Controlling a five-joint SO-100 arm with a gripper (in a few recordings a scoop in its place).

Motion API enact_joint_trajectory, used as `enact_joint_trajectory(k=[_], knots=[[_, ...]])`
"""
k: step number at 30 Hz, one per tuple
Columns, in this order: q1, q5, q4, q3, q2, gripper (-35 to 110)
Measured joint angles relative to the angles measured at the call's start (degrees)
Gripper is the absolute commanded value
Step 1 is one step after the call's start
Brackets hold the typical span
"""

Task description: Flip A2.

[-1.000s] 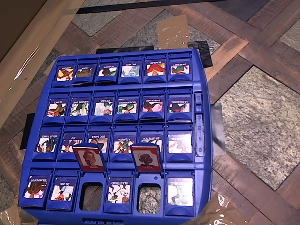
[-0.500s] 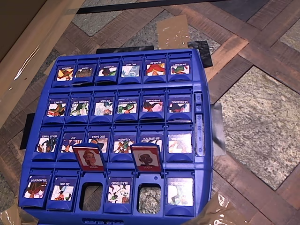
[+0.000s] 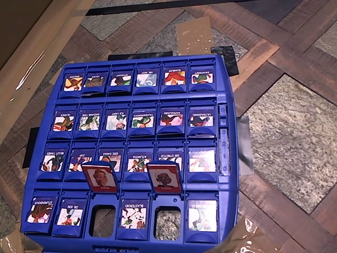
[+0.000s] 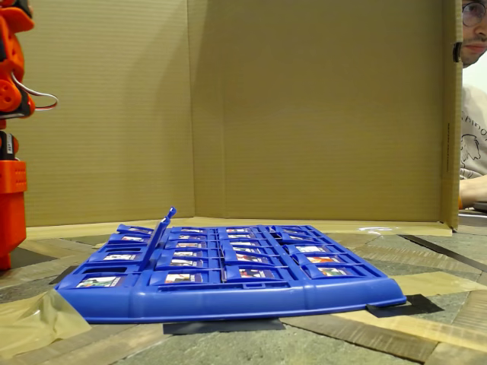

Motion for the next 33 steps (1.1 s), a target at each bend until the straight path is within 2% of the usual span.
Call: enact_joint_trajectory(k=[19,33], knots=[[-0.4,0.2,47.4,-12.1,0.1,0],[-1.0,-1.6,85.6,-26.2,-20.3,0]])
